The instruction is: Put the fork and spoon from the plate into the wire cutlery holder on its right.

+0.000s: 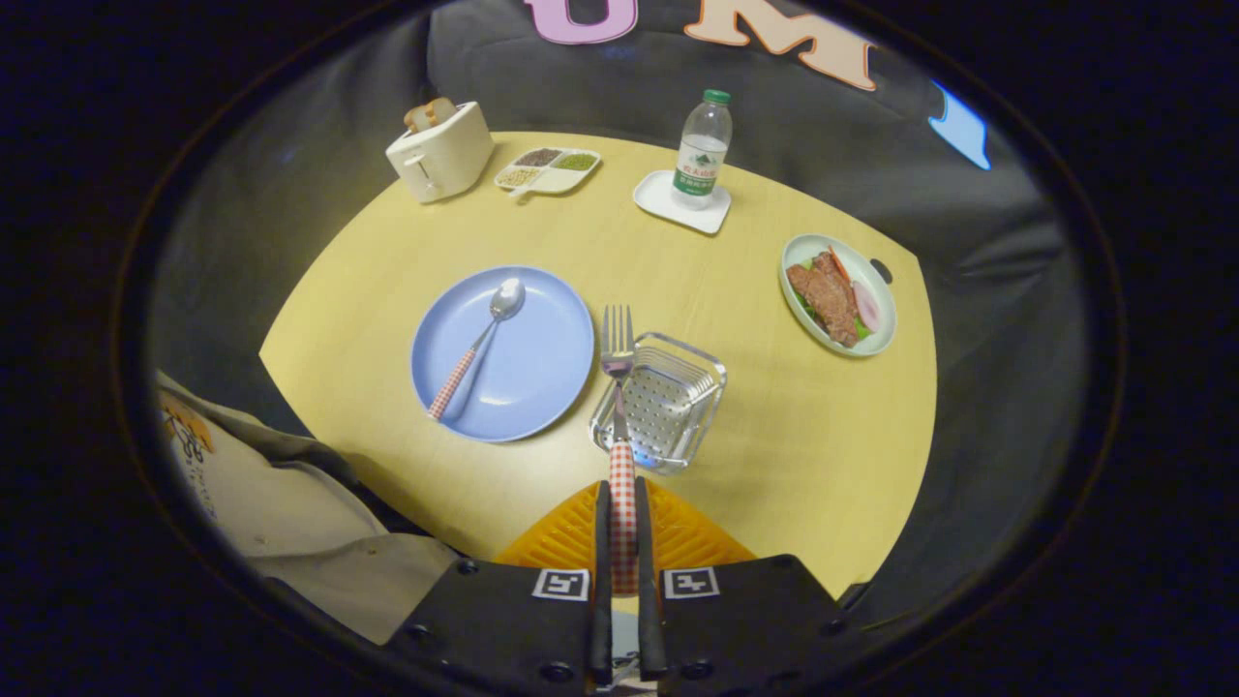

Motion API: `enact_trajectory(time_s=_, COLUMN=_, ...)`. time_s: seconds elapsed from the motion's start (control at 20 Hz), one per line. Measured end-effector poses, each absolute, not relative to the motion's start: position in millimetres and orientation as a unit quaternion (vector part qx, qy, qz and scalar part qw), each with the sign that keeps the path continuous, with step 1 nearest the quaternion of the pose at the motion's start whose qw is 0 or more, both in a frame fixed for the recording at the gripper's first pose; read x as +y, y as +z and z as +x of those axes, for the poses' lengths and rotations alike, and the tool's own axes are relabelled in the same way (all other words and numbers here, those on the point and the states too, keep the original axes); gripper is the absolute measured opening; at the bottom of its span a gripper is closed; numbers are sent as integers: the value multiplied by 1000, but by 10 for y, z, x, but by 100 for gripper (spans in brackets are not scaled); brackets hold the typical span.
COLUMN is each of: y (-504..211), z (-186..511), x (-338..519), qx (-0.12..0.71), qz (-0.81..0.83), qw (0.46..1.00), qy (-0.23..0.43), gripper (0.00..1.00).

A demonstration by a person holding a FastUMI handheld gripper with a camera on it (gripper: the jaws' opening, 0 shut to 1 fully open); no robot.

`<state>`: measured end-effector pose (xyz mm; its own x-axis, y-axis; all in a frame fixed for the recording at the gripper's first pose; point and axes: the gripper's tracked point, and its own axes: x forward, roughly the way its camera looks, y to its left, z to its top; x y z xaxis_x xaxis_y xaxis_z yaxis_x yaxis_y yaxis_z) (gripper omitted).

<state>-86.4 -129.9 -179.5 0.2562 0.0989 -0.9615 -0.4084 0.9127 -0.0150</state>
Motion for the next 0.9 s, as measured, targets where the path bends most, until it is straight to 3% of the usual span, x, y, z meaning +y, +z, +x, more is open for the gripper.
enact_trajectory(time_s=0.9, y=-2119, z=-860, x=-1667, qx=682, qz=-209, qw=676, qy=185, gripper=14)
